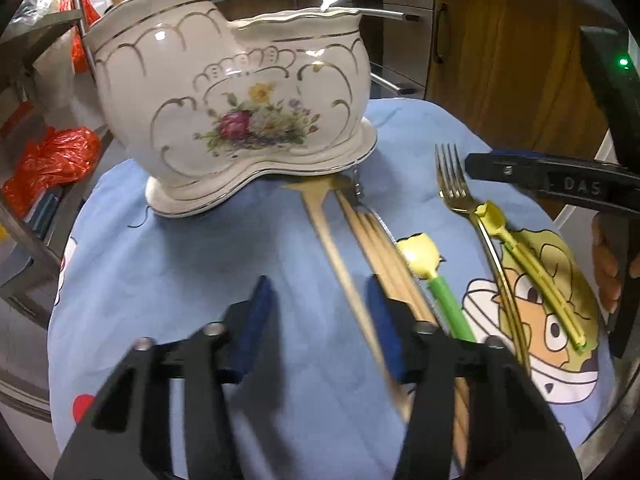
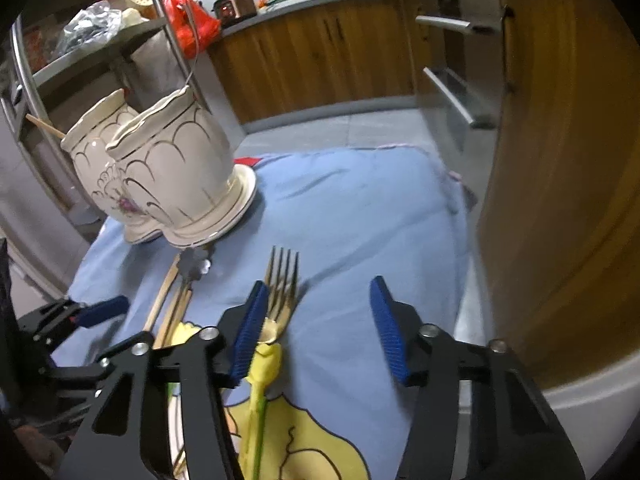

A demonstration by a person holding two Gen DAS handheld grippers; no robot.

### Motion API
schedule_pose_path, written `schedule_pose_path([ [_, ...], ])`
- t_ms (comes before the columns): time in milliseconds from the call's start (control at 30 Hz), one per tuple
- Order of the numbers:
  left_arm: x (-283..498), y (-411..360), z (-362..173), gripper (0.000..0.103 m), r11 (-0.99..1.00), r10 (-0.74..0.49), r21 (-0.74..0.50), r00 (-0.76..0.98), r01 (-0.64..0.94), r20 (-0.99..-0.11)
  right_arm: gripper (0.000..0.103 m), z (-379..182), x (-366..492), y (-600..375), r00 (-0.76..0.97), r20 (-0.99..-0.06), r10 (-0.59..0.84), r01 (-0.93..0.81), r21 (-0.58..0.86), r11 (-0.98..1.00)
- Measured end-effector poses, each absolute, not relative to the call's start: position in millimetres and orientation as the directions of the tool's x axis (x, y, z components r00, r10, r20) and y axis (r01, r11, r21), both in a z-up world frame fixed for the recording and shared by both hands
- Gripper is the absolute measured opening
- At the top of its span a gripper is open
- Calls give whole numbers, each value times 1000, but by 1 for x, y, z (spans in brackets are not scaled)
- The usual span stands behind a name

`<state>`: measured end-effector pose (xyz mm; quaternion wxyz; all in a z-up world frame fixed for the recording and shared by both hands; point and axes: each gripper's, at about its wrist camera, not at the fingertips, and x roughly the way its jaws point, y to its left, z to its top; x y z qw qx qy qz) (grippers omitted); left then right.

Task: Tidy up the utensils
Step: 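Grasp a chopstick with the left tool while the right tool grasps a gold fork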

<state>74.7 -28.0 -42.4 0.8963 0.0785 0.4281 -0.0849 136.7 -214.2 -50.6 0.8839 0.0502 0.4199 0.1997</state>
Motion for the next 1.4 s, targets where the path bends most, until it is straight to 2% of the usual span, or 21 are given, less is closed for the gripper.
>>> schedule_pose_path([
  [100,76,-30,-39,24,968,-117,45,605,245,-788,36,-55,140,-203,528,-739,417,-348,260,901],
  [333,91,-30,-37,24,972,-135,7,585,234,-800,33,-58,155,-196,491,-730,475,-362,325,874],
  [400,95,-30,-35,19,973,-129,12,586,230,-800,18,-59,155,-197,487,-733,475,-359,328,874],
  [467,98,-27,-34,13,975,-122,16,590,222,-798,13,-57,152,-197,488,-724,487,-370,333,867],
  [533,101,-25,-33,12,974,-129,12,592,228,-796,10,-53,146,-196,498,-723,480,-390,308,868],
  [600,98,-22,-29,7,973,-136,11,605,232,-785,3,-45,136,-194,522,-707,477,-419,274,866],
  [700,93,-18,-27,0,972,-137,16,614,236,-777,3,-31,121,-196,575,-671,468,-439,229,869],
  [900,87,-13,-27,0,970,-166,-24,588,242,-791,3,-11,103,-204,654,-597,465,-432,209,877],
  [1033,89,-18,-27,0,969,-149,-3,581,246,-800,3,-2,96,-205,689,-555,465,-438,192,878],
  [1133,101,-19,-25,3,972,-158,-29,561,231,-812,3,5,89,-205,711,-518,476,-460,170,871],
  [1167,103,-19,-25,6,973,-156,-30,557,229,-816,3,6,87,-205,717,-508,477,-464,163,871],
  [1200,108,-20,-27,17,974,-146,-26,541,224,-828,3,7,86,-206,721,-500,479,-467,160,870],
  [1267,112,-24,-30,23,974,-142,-19,541,227,-829,3,9,84,-207,724,-494,482,-472,155,868],
  [1367,114,-27,-29,22,975,-118,9,556,221,-823,3,12,81,-208,731,-472,493,-482,154,862],
  [1400,112,-29,-30,12,977,-112,14,561,215,-820,3,14,79,-209,734,-463,497,-487,152,860],
])
